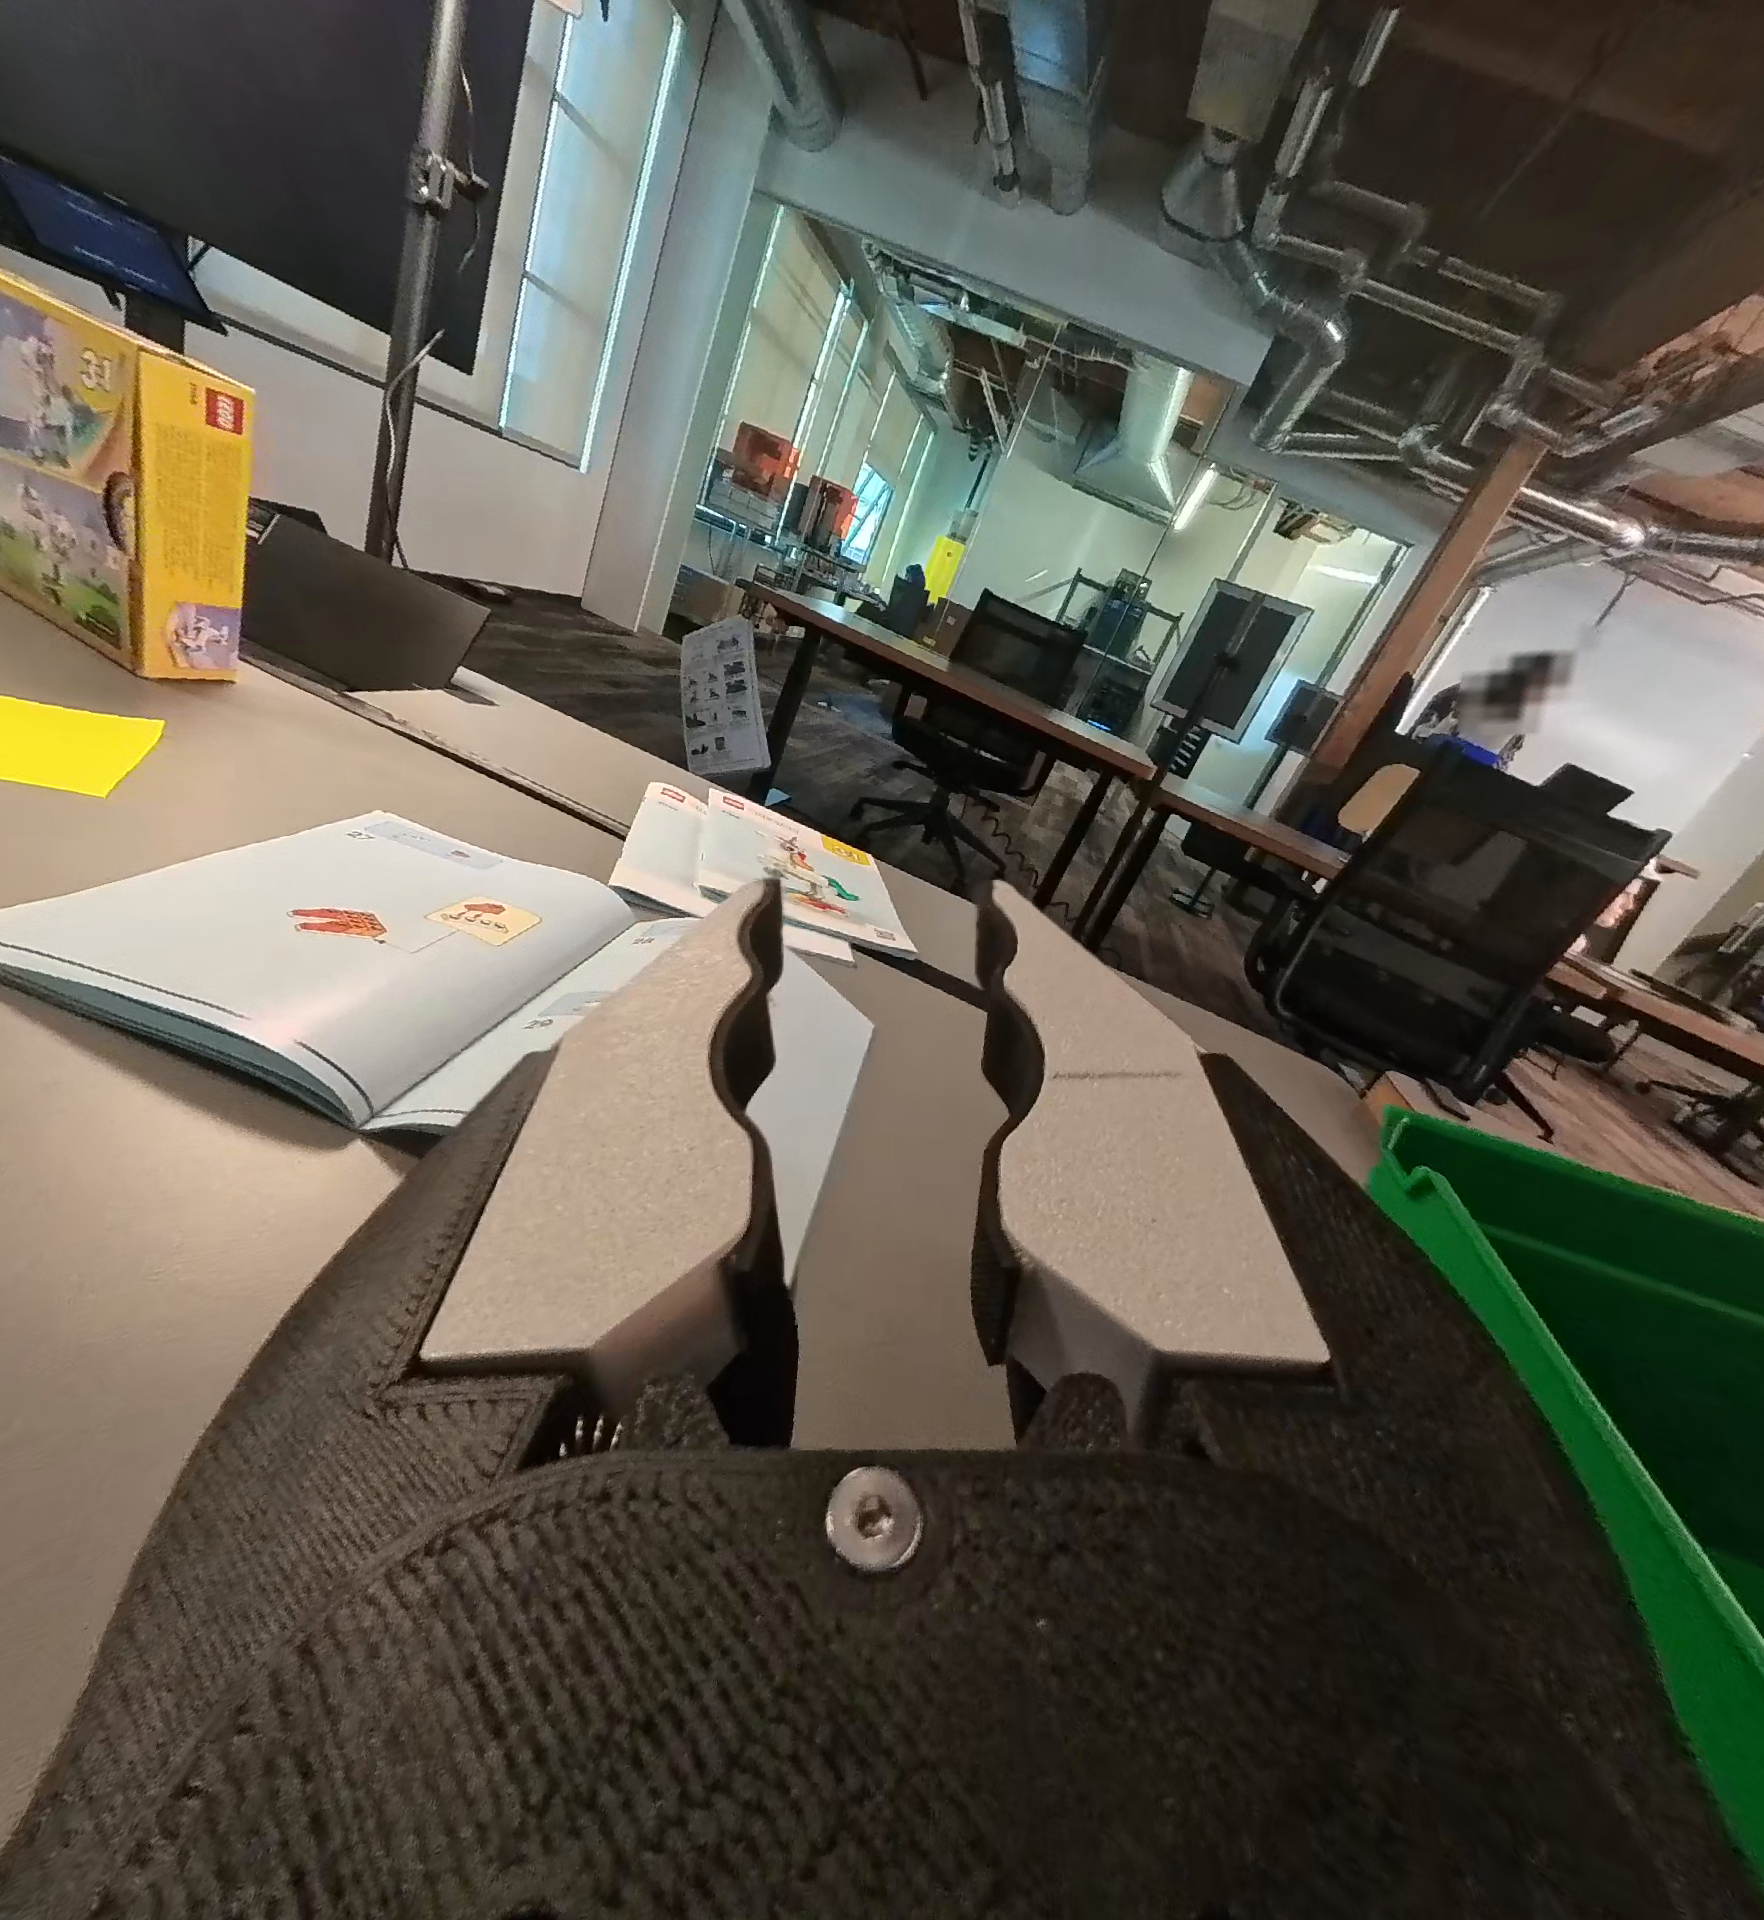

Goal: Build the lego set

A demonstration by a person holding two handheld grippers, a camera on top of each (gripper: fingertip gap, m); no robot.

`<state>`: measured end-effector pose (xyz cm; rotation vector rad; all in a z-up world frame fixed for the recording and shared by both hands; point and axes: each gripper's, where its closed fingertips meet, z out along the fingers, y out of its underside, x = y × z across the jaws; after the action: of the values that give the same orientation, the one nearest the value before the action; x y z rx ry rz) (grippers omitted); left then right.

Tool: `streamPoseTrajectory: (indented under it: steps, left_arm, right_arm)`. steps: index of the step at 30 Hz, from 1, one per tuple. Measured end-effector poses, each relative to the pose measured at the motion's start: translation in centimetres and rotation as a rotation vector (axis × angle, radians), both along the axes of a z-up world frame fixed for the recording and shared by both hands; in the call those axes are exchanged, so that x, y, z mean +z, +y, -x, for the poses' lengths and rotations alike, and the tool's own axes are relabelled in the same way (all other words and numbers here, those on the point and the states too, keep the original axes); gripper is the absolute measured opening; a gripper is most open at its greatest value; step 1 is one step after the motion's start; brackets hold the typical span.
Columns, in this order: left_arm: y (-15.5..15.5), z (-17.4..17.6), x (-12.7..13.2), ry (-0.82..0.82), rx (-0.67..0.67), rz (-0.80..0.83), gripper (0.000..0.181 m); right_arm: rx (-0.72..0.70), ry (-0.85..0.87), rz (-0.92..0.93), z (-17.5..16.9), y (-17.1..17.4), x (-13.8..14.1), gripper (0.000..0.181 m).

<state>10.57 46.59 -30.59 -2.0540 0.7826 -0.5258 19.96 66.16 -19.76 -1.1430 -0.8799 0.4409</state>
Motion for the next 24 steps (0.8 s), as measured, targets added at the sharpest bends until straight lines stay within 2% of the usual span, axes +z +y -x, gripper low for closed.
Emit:
streamPoseTrajectory:
  steps: [4, 8, 13, 17, 19, 22, 24]
  left_arm:
    - [1.8, 2.7, 5.0, -0.125, 0.181, -0.29, 0.065]
    - [1.9, 4.6, 7.0, -0.161, 0.262, -0.39, 0.062]
    - [3.2, 3.0, 8.0, -0.126, 0.264, -0.362, 0.053]
    - [7.0, -1.0, 8.0, -0.031, 0.171, -0.25, 0.051]
    - [9.5, -3.2, 7.0, 0.032, 0.11, -0.151, 0.052]
    - [13.3, -6.0, 5.1, 0.102, 0.041, -0.008, 0.044]
    - [16.0, -6.8, 3.7, 0.205, 0.031, 0.004, 0.042]
  right_arm:
    - [-0.028, 0.005, -0.01, -0.4, 0.6, -0.3, 0.032]
    - [-0.073, 0.012, -0.038, -0.7, 1.5, -0.9, 0.027]
    - [-0.103, -0.043, -0.147, -0.3, 3.0, -0.9, 0.023]
    - [-0.074, -0.021, -0.161, -0.1, 3.7, -0.5, 0.021]
    - [-0.064, 0.002, -0.163, -0.3, 4.0, -0.2, 0.02]
    - [-0.057, 0.031, -0.157, -0.7, 4.7, 0.1, 0.019]
    - [-0.056, 0.066, -0.133, -1.2, 5.3, 0.4, 0.019]
